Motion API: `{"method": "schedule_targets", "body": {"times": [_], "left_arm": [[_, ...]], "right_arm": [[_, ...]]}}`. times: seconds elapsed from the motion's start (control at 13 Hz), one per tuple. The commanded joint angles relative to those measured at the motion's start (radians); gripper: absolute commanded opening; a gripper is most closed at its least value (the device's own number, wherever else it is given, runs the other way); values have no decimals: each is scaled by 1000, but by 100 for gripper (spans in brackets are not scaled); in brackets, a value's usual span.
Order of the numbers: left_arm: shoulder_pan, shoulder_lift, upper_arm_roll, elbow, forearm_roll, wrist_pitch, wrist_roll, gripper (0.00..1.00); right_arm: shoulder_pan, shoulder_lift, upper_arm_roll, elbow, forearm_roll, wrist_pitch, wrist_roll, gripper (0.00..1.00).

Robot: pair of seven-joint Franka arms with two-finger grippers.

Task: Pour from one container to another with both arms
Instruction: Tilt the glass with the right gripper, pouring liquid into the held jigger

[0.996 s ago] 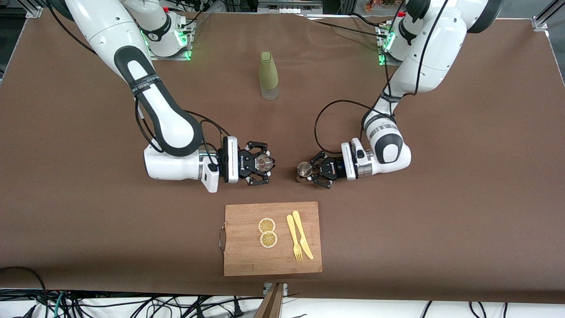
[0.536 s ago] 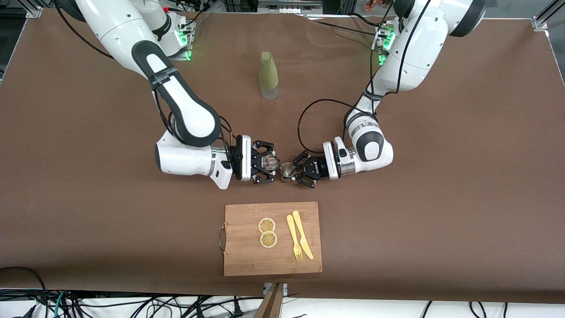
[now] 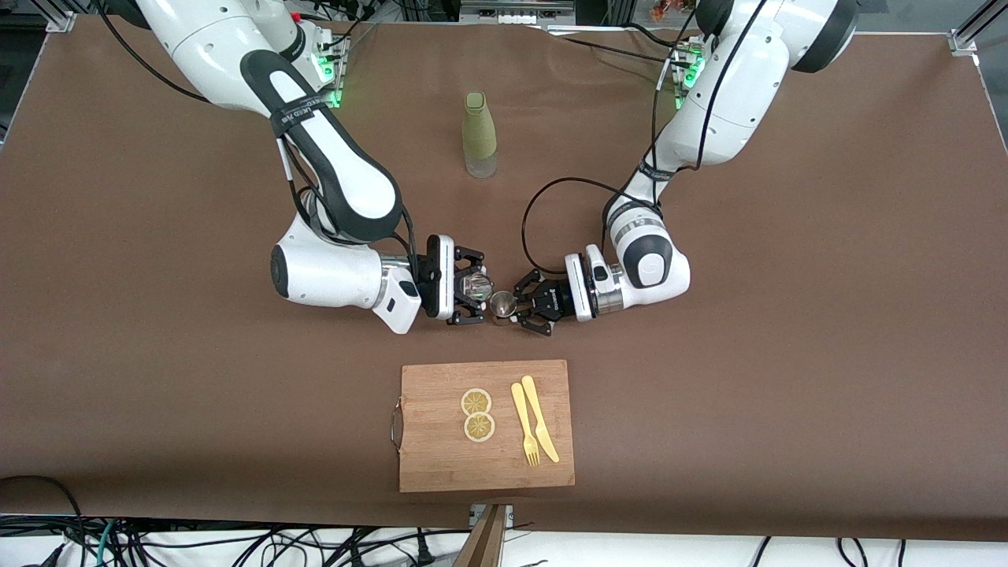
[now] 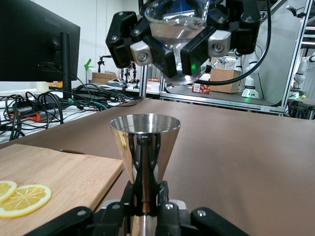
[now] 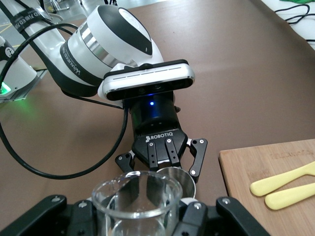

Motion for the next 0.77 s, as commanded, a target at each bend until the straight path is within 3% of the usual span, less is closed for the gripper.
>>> {"method": "schedule_targets", "body": {"times": [0.0, 0.23, 0.69], "left_arm": [[-9, 13, -20, 40, -44, 62, 29, 0], [-9, 13, -22, 44, -44, 65, 29, 0], [-9, 15, -22, 44, -44, 66, 29, 0]], "right_arm": [[7, -21, 2, -13, -75, 8, 61, 0], [8, -24, 2, -13, -152, 8, 103, 0], [14, -35, 2, -11, -172, 8, 118, 0]]}}
